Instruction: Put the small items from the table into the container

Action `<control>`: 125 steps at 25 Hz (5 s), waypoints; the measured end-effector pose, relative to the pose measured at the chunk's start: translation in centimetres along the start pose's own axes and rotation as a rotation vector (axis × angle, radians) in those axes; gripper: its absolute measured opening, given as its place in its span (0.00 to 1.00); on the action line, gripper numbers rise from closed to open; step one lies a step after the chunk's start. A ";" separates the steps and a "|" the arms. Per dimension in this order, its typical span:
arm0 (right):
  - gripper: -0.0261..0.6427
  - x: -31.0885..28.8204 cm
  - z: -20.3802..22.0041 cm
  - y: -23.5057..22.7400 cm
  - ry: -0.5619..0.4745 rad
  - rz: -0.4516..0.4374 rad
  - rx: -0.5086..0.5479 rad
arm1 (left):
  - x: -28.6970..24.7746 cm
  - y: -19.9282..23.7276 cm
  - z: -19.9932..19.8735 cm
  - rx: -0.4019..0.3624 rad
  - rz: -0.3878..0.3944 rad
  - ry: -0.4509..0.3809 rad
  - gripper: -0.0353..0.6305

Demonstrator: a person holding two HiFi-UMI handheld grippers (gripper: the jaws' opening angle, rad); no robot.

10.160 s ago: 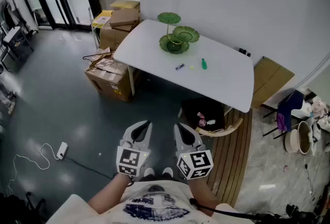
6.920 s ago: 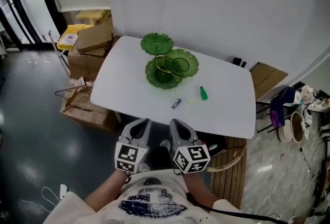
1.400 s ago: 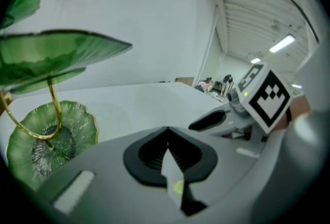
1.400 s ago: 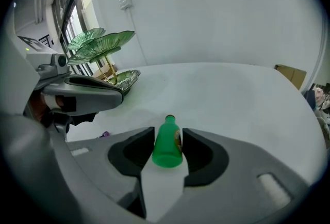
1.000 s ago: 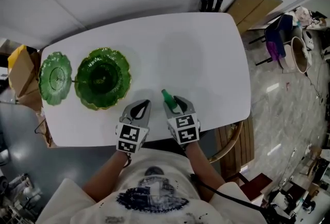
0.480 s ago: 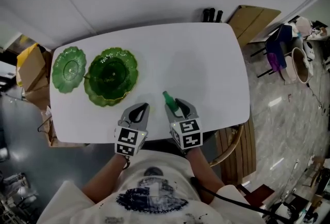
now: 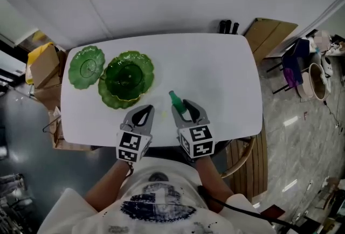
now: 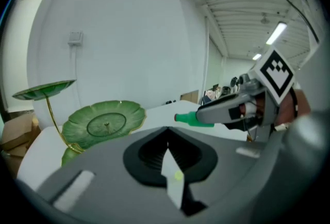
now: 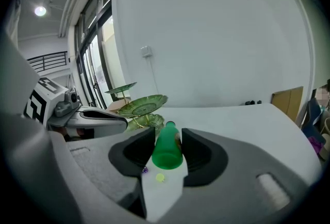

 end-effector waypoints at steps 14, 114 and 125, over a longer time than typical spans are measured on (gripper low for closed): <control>0.27 -3.1 -5.9 2.9 -0.066 -0.062 0.023 | 3.0 6.5 -3.1 0.022 -0.090 -0.050 0.04; 0.09 -2.8 -5.6 6.0 -0.113 -0.129 0.088 | 6.8 7.3 -2.9 0.058 -0.165 -0.104 0.04; 0.04 -0.4 -5.3 13.0 -0.109 -0.038 0.092 | 13.6 8.6 -0.3 0.033 -0.120 -0.119 0.04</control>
Point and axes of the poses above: the fingertips, and each gripper's own axes: x backward along the fingers, y to its left, z out of its underside, the point moved 5 cm from there along x, backward along the fingers, and after that the axes turned 11 degrees about x, right-handed, at the moved point
